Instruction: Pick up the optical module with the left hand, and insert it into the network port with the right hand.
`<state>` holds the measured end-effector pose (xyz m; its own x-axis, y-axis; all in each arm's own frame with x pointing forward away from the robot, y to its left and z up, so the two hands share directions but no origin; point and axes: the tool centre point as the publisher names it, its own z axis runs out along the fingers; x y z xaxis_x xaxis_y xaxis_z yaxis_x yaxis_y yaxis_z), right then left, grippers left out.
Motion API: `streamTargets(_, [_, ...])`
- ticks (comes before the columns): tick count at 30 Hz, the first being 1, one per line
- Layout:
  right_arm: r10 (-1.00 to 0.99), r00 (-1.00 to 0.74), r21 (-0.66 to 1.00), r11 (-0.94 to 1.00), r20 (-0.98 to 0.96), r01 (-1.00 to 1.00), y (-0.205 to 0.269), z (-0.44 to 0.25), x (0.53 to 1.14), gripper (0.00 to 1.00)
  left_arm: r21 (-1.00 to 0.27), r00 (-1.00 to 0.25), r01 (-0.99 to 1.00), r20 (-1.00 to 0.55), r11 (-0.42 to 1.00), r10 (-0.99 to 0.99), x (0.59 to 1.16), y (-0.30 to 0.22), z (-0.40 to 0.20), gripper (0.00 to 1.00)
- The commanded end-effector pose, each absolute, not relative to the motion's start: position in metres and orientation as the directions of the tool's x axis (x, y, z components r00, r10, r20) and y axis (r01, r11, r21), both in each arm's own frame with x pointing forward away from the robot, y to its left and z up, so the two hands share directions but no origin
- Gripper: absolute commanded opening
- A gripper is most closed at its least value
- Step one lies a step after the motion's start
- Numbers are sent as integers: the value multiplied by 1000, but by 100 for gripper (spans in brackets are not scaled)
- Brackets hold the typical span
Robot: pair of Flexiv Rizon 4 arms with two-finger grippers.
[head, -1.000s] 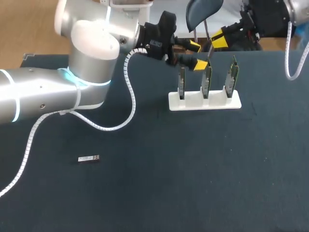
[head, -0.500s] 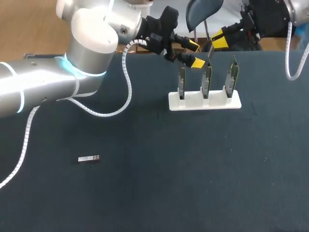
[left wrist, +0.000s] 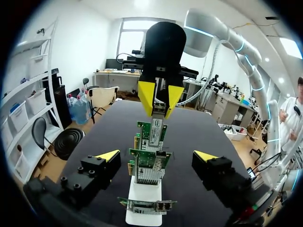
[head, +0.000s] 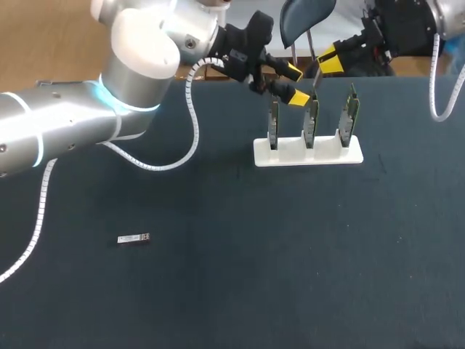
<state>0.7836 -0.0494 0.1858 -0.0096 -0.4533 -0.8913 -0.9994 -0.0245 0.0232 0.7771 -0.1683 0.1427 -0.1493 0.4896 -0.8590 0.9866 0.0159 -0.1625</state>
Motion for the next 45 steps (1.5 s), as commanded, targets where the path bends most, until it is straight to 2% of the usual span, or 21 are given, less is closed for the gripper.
streamTargets(1, [-452,-8,22,-25,-892,-999,-49,185,783,0,-162,-148,987,-856,14,495,777,-170,142,100])
streamTargets(45, [-583,62,-1,-105,-810,-994,-43,178,774,0,-150,-120,988,-858,-21,499,774,-172,142,100])
